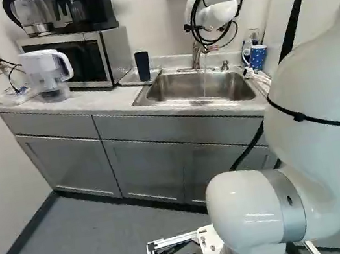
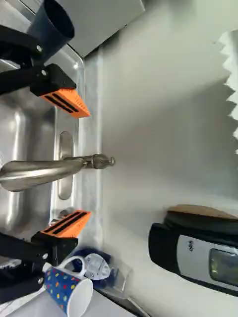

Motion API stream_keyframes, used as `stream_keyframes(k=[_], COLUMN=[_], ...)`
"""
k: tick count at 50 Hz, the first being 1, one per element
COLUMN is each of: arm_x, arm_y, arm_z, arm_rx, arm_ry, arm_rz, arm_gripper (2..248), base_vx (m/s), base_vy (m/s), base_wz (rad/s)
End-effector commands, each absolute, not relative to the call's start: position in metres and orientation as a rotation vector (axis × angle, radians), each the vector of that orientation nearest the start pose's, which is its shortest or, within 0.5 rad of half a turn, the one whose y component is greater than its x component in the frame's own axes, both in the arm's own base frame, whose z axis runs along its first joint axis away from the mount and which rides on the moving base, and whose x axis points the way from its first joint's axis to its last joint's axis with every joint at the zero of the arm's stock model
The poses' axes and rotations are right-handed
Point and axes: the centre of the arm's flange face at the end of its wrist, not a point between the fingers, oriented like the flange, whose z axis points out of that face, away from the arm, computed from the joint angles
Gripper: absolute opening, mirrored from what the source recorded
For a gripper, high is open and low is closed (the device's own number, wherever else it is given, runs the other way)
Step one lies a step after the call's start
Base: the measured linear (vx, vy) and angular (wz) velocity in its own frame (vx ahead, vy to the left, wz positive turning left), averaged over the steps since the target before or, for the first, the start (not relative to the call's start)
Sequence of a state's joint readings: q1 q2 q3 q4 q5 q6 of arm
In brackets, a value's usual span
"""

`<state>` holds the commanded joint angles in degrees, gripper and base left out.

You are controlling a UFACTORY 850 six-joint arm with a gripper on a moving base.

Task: Rinse the cup and place it in the tray

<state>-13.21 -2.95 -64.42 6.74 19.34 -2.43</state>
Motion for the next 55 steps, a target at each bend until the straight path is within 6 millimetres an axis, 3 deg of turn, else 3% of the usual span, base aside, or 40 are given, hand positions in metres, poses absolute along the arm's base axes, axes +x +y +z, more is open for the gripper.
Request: stream_keyframes(k=[8, 33, 55], arm_x=[0.546, 0.585, 0.629], arm_y=[-0.127, -0.101, -0.095], arm_z=[0.675, 0.673, 0.670], arm_rx=[-2.384, -2.359, -2.340], arm_ry=[0.397, 0.324, 0.298], arm_rz=[-2.221, -2.203, -2.207], arm_gripper=[247, 247, 247], base_vx=[0.000, 0.000, 0.000], base_vy=[0.000, 0.000, 0.000], base_wz=[0.000, 0.000, 0.000])
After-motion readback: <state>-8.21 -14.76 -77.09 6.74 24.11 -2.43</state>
